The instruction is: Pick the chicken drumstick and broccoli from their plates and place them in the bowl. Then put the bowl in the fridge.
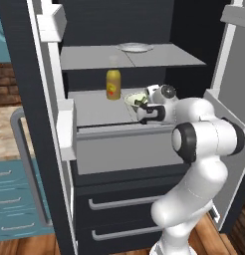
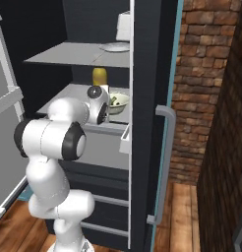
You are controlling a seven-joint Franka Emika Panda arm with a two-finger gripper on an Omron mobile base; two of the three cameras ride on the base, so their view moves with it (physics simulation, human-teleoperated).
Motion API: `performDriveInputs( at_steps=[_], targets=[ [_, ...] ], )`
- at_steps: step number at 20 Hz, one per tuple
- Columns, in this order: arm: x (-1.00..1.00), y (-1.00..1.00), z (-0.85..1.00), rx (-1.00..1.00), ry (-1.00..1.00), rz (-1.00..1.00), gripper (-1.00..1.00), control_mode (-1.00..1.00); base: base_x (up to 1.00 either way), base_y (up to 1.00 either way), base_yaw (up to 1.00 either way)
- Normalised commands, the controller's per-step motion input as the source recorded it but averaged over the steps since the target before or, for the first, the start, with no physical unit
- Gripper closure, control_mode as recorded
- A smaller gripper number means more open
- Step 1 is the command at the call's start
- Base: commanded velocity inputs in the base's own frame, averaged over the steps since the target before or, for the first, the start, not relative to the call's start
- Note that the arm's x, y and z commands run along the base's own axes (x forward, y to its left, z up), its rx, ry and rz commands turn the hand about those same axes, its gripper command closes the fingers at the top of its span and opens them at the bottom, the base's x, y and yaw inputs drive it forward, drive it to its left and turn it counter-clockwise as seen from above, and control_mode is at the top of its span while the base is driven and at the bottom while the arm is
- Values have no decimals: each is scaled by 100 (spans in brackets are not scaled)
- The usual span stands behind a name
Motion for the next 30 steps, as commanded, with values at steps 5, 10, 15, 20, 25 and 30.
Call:
performDriveInputs(
  at_steps=[5, 10, 15, 20, 25, 30],
  targets=[
    [33, 0, -16, 0, -1, 0, 100, -100, 0, 0, 0],
    [37, 0, -18, 2, 0, -2, 100, -100, 0, 0, 0],
    [32, 0, -10, 7, 0, 0, 100, -100, 0, 0, 0],
    [33, 0, -9, 4, 0, 0, 100, -100, 0, 0, 0],
    [25, 0, -14, 0, 0, 0, 100, -100, 0, 0, 0],
    [21, 0, -14, 0, 0, 0, 100, -100, 0, 0, 0]
  ],
)
